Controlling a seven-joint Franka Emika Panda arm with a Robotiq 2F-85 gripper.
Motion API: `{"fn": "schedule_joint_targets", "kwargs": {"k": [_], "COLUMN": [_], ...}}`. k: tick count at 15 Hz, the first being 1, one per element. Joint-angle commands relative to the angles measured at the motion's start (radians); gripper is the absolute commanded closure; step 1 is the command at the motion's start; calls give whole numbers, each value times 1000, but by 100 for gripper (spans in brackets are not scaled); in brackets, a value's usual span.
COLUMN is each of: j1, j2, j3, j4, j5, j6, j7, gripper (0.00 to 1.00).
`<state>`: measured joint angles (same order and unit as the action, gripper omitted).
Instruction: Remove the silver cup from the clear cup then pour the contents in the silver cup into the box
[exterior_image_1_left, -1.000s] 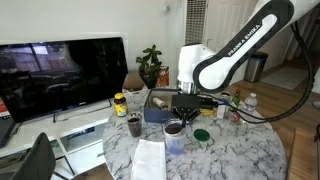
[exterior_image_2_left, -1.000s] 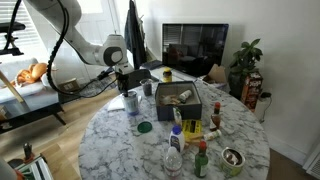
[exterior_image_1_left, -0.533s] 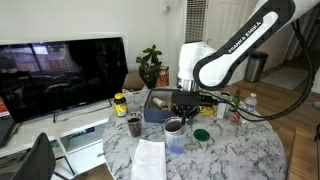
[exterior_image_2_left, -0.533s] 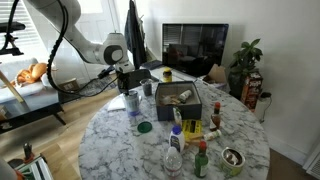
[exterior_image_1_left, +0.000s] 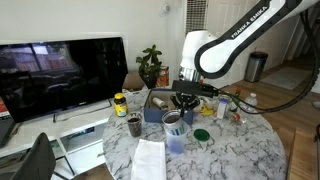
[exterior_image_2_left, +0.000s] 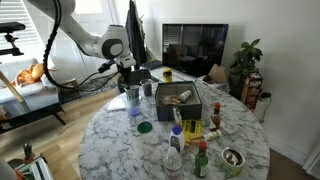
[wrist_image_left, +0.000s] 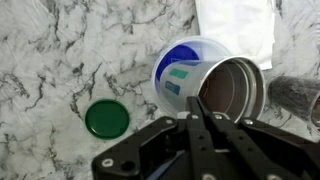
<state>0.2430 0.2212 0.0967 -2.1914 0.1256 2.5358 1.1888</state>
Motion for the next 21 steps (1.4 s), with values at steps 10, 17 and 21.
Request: {"fn": "schedule_joint_targets", "kwargs": {"k": [10, 17, 21], "j1": [-57, -65, -64], "j2": [-119, -98, -56], "j3": [24, 24, 27], "j4": [-54, -40, -43], "j5": [153, 195, 212], "j6": [-8, -16, -20], "j7": [-148, -189, -211], "gripper": [99, 99, 99]}}
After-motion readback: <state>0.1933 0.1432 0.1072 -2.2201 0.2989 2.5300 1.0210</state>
